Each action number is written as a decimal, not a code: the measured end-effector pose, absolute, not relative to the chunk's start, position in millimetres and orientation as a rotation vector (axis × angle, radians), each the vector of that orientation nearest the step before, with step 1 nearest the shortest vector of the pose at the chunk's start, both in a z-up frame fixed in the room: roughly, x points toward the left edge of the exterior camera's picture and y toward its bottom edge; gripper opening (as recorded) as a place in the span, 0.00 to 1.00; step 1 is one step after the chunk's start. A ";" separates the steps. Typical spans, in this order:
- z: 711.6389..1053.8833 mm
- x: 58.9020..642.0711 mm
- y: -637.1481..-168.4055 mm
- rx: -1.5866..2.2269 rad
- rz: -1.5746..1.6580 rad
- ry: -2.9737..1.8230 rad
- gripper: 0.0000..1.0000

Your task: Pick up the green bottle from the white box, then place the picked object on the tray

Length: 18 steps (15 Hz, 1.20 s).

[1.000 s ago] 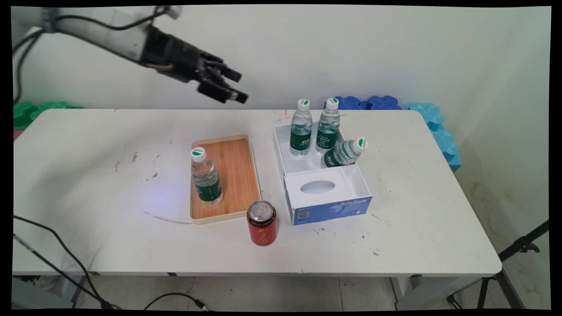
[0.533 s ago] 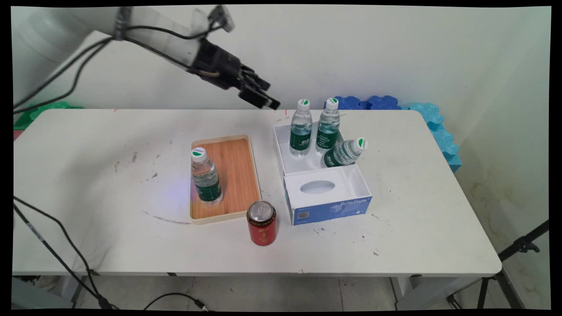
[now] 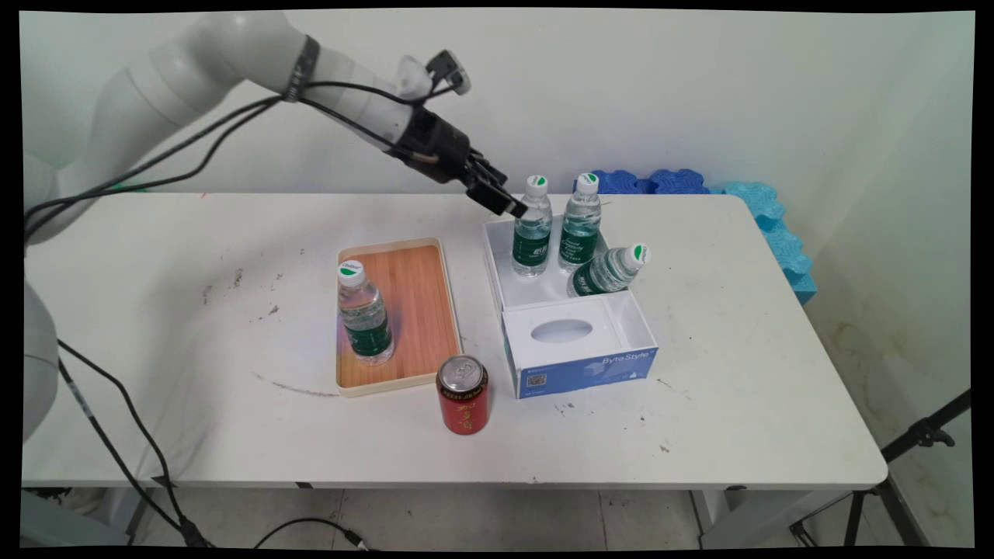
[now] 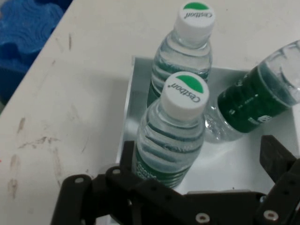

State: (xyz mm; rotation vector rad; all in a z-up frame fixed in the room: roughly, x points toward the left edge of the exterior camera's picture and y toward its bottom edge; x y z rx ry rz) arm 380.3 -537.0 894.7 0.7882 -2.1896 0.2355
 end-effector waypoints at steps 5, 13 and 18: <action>872.7 364.8 -553.5 0.796 0.208 -2.205 1.00; 856.4 354.0 -569.0 0.760 0.222 -2.214 0.00; 853.7 351.9 -573.3 0.729 0.242 -2.215 0.00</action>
